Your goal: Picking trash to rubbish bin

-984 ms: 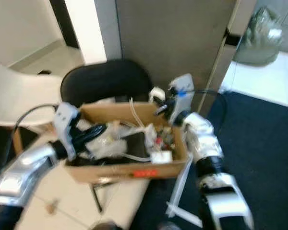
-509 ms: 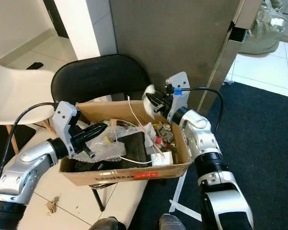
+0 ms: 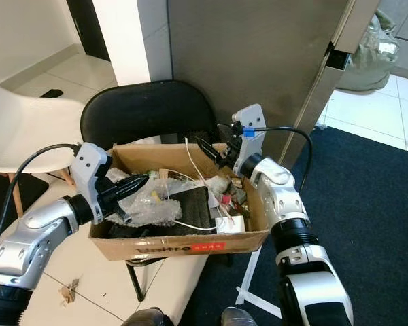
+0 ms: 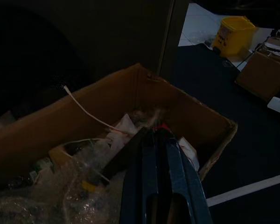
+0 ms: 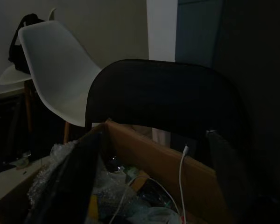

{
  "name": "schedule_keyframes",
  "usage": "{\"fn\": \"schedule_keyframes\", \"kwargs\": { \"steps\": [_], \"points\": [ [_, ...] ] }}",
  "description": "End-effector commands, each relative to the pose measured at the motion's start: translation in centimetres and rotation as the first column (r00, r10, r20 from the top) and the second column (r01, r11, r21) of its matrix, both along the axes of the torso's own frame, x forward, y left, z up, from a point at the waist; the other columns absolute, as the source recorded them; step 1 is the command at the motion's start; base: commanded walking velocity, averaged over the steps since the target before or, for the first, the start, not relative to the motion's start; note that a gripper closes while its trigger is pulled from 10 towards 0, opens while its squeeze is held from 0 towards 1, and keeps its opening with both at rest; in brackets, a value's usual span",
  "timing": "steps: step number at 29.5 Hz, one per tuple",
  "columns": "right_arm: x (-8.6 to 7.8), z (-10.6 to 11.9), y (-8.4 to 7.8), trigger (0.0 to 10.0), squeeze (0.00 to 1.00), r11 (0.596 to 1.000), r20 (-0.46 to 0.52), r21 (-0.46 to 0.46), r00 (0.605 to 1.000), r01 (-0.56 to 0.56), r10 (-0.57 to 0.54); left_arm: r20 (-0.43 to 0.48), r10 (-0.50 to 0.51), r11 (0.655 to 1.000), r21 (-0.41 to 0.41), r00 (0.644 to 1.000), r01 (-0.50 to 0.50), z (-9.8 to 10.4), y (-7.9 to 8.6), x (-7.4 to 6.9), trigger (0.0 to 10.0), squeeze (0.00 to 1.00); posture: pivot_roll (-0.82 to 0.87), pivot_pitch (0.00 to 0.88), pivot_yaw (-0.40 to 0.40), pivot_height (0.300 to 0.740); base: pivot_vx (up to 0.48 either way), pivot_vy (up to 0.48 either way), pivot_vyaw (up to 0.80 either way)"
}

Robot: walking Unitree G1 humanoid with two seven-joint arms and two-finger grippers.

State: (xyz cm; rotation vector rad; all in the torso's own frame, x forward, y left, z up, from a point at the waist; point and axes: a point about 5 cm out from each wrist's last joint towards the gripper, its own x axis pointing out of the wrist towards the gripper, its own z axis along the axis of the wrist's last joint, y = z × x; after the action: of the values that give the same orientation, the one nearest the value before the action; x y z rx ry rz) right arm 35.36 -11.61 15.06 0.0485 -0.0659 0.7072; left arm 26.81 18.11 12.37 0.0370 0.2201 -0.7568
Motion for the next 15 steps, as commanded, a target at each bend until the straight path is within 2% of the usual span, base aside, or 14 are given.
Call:
{"fn": "schedule_keyframes", "kwargs": {
  "steps": [1, 2, 3, 4, 9, 12, 15],
  "points": [
    [-0.1, -0.6, -0.1, 10.0, 1.00, 1.000, -0.020, -0.004, 1.000, 0.007, -0.007, 0.009, 0.005, 1.000, 0.004, 1.000, -0.005, -0.1, -0.1, 0.1, 10.0, 0.00, 0.05, 0.000, -0.028, 0.740, 0.000, 0.000, 0.00],
    [-0.1, -0.6, -0.1, 10.0, 0.28, 1.000, -0.023, 0.001, 1.000, 0.008, -0.008, 0.011, 0.016, 1.000, 0.001, 1.000, -0.016, 0.0, -0.1, 0.2, 10.0, 0.00, 0.05, 0.000, -0.028, 0.740, 0.000, 0.000, 0.00],
    [-0.1, -0.6, -0.1, 10.0, 0.28, 1.000, -0.024, 0.005, 1.000, 0.009, -0.009, 0.013, 0.023, 1.000, -0.001, 1.000, -0.023, 0.0, -0.1, 0.3, 10.0, 0.00, 0.05, 0.000, -0.028, 0.740, 0.000, 0.000, 0.00],
    [-0.1, -0.5, -0.1, 10.0, 0.00, 1.000, -0.027, 0.010, 1.000, 0.010, -0.010, 0.017, 0.031, 0.999, -0.009, 0.999, -0.031, 0.1, -0.1, 0.4, 10.0, 0.00, 0.05, 0.000, -0.027, 0.740, 0.000, 0.000, 0.00],
    [-0.1, -0.5, -0.2, 10.0, 0.00, 1.000, -0.029, 0.015, 1.000, 0.012, -0.012, 0.029, 0.038, 0.998, -0.044, 0.999, -0.036, 0.5, -0.4, 0.6, 10.0, 0.00, 0.05, 0.000, -0.025, 0.740, 0.000, 0.000, 0.00],
    [-0.1, -0.5, -0.2, 10.0, 0.00, 1.000, -0.029, 0.018, 0.999, 0.014, -0.013, 0.036, 0.026, 0.998, -0.064, 0.999, -0.023, 0.7, -1.1, 0.6, 10.0, 0.00, 0.05, 0.000, -0.025, 0.740, 0.000, -0.371, 0.00],
    [0.0, -0.5, -0.2, 10.0, 0.00, 1.000, -0.028, 0.018, 1.000, 0.015, -0.015, 0.039, 0.017, 0.997, -0.072, 0.999, -0.014, 0.7, -1.4, 0.6, 10.0, 0.00, 0.04, 0.000, -0.026, 0.740, 0.250, -0.385, 0.00]
  ]
}}
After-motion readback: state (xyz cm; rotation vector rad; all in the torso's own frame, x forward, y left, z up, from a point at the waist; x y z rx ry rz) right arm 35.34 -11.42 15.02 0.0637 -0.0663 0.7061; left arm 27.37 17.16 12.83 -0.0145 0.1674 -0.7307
